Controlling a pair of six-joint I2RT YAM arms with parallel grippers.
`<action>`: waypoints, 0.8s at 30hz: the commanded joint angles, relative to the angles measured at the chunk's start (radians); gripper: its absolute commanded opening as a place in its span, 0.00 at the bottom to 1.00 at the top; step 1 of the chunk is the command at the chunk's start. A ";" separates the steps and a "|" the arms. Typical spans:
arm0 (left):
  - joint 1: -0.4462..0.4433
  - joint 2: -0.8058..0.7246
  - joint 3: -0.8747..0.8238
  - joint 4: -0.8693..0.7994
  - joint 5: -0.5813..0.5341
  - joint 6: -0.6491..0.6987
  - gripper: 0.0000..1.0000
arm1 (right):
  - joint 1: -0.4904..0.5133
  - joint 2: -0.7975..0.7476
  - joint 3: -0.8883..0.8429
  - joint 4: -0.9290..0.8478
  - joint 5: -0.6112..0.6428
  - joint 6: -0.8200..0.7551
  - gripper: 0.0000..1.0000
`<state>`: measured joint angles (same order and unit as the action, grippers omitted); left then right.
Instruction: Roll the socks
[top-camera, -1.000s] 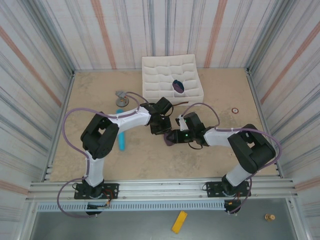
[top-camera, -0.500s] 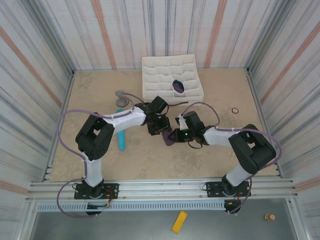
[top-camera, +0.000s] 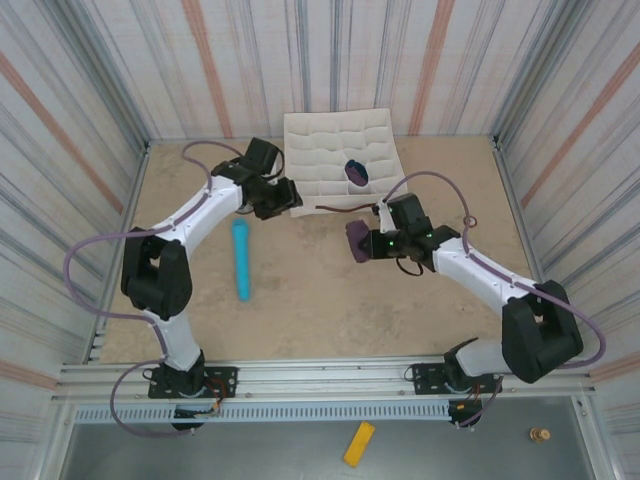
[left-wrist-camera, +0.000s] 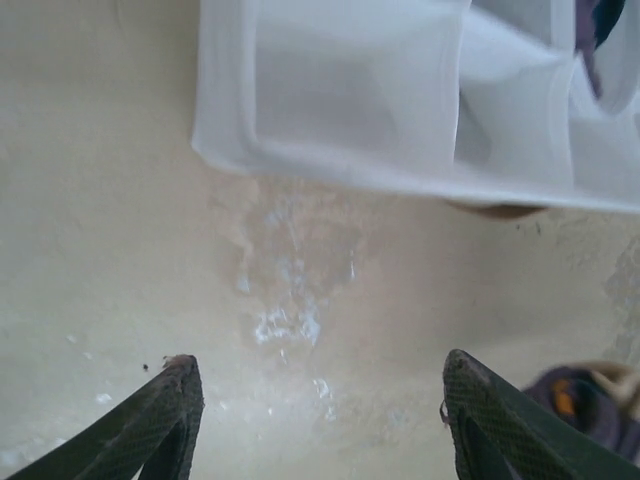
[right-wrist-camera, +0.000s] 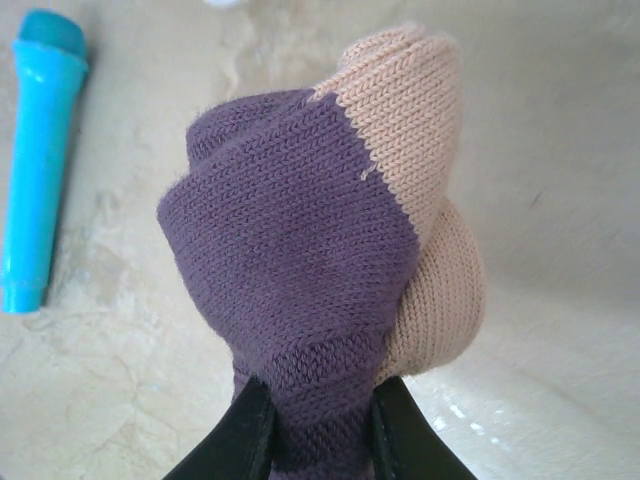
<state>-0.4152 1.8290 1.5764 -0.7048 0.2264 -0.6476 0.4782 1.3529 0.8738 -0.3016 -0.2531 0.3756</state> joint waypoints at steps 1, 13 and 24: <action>0.032 0.087 0.137 -0.108 -0.016 0.130 0.61 | -0.003 -0.041 0.056 -0.130 0.103 -0.095 0.00; 0.062 0.411 0.528 -0.286 -0.110 0.167 0.37 | -0.003 -0.139 0.131 -0.227 0.239 -0.152 0.00; 0.025 0.396 0.452 -0.295 -0.164 0.171 0.06 | -0.006 -0.079 0.233 -0.234 0.283 -0.198 0.00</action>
<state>-0.3756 2.2570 2.0598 -0.9485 0.0967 -0.4923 0.4770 1.2488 1.0496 -0.5262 0.0078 0.2222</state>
